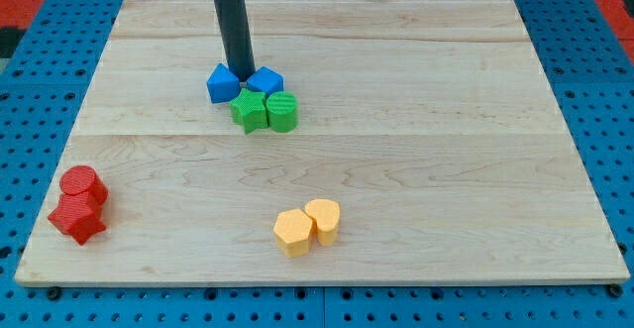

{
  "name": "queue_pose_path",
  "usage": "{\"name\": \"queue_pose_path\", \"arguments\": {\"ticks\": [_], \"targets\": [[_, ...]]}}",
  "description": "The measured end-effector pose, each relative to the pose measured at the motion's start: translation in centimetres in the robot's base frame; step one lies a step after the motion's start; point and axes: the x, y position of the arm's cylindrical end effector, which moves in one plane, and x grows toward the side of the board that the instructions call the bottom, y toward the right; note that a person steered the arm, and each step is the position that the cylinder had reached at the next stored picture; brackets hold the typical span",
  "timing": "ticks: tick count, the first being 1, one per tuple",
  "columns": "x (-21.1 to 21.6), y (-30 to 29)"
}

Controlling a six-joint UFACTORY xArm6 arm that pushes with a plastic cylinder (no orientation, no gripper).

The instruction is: Push the red circle to the bottom side of the board

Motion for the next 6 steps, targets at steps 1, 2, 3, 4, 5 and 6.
{"name": "queue_pose_path", "arguments": {"ticks": [1, 2, 3, 4, 5, 6], "targets": [[0.3, -1.5], [-3.0, -7.5], [-6.1, -10.6], [0.5, -14.0], [9.2, -15.5], [18.0, -15.5]]}}
